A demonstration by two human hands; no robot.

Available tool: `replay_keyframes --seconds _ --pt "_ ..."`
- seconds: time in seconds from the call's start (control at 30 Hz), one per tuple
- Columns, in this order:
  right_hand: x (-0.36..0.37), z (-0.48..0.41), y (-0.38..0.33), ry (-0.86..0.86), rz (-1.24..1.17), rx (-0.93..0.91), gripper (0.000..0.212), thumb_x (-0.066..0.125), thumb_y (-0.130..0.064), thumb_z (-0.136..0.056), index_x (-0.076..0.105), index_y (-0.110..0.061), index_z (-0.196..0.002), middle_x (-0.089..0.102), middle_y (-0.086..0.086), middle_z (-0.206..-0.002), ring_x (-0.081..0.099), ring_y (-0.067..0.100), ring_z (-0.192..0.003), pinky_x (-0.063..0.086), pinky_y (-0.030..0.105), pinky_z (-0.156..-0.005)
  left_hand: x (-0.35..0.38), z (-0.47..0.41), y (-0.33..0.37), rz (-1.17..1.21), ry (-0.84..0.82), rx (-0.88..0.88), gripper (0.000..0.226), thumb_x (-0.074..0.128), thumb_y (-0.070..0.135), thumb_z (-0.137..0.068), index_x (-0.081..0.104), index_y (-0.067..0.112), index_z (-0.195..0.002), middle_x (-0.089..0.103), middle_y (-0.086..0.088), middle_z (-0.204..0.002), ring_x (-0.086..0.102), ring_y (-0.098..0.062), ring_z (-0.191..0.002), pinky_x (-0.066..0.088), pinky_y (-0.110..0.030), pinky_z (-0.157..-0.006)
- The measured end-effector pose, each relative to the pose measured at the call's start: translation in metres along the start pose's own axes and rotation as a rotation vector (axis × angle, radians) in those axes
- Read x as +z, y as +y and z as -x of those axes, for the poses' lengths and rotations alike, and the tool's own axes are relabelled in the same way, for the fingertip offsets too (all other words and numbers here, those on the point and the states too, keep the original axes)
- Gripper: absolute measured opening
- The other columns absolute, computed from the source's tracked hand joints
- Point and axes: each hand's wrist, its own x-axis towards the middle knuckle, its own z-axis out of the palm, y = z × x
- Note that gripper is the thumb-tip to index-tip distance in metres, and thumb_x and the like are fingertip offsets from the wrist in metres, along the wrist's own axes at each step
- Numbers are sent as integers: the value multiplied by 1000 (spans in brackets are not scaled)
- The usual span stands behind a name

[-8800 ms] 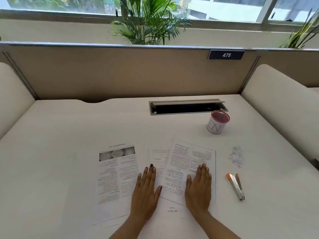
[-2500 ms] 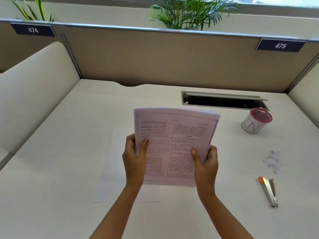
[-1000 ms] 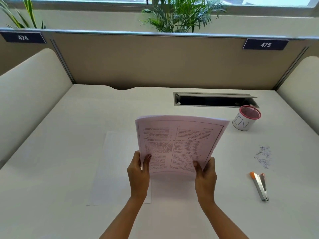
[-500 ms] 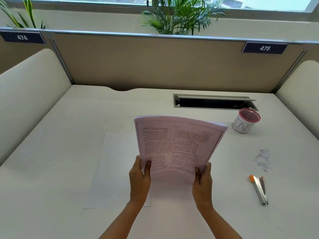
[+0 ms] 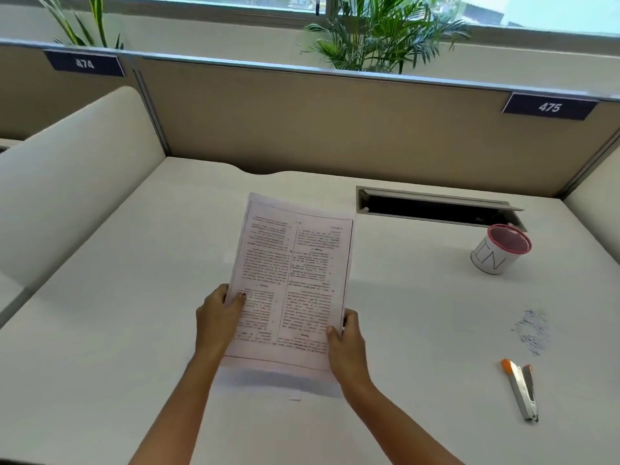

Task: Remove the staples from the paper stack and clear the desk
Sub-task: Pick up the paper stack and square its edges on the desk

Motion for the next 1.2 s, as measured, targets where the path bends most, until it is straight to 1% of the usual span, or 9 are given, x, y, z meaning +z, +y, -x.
replay_keyframes --seconds 0.07,0.17,0.3,0.4,0.5,0.7,0.9,1.07,1.2 --pt "13 -1 1 -74 85 71 19 42 -7 -98 40 -16 -115 53 -3 -117 52 11 -99 48 19 -86 -10 -6 -15 -60 -42 -62 16 51 21 -97 61 11 -106 64 -7 -98 55 -18 -75 37 -18 -55" --pt "34 -2 4 -167 244 104 19 44 -9 -97 43 -15 -115 53 4 -125 52 15 -106 46 25 -93 -21 -10 -36 -108 -53 -156 21 52 18 -96 62 6 -110 66 -12 -102 56 -24 -81 39 -27 -64" --pt "55 -5 0 -144 593 192 33 47 -17 -95 42 -15 -127 38 9 -133 37 26 -123 34 37 -101 -24 -14 -56 -167 -28 -198 25 53 15 -95 62 -1 -112 66 -19 -109 59 -32 -90 42 -31 -75" --pt "65 -7 -8 -145 603 266 35 49 -10 -92 43 -13 -126 29 12 -136 33 28 -123 36 36 -100 -19 -16 -67 -258 -28 -242 31 59 22 -93 64 0 -114 60 -23 -117 59 -37 -102 49 -39 -87" --pt "70 -10 -17 -155 549 318 39 51 -5 -89 42 -10 -127 24 14 -139 37 30 -121 42 37 -99 -11 -12 -65 -396 16 -323 38 59 29 -92 60 4 -121 44 -21 -132 44 -40 -119 39 -49 -98" --pt "73 -16 -19 -152 488 382 36 52 -11 -90 43 -7 -125 33 13 -129 53 30 -108 48 39 -95 -5 -10 -64 -298 -9 -262 32 53 18 -96 54 -7 -117 41 -26 -126 55 -41 -101 46 -38 -87" --pt "69 -21 -16 -126 547 398 32 48 -23 -92 48 -14 -122 44 9 -130 38 30 -121 38 37 -96 6 -4 -67 -480 72 -243 26 50 19 -96 59 -2 -109 62 -22 -108 50 -39 -107 42 -42 -84" --pt "69 -24 -2 -90 253 341 35 48 -14 -90 50 -2 -123 46 11 -127 53 21 -96 49 28 -78 16 1 -66 -468 157 -153 18 55 9 -91 62 -8 -93 63 -27 -93 55 -42 -92 41 -40 -68" --pt "75 -20 6 -15 169 280 33 50 -11 -89 56 -5 -121 55 9 -123 59 21 -103 54 31 -87 13 -1 -65 -412 184 -149 19 55 8 -91 62 -9 -94 62 -27 -93 59 -41 -85 38 -35 -63"
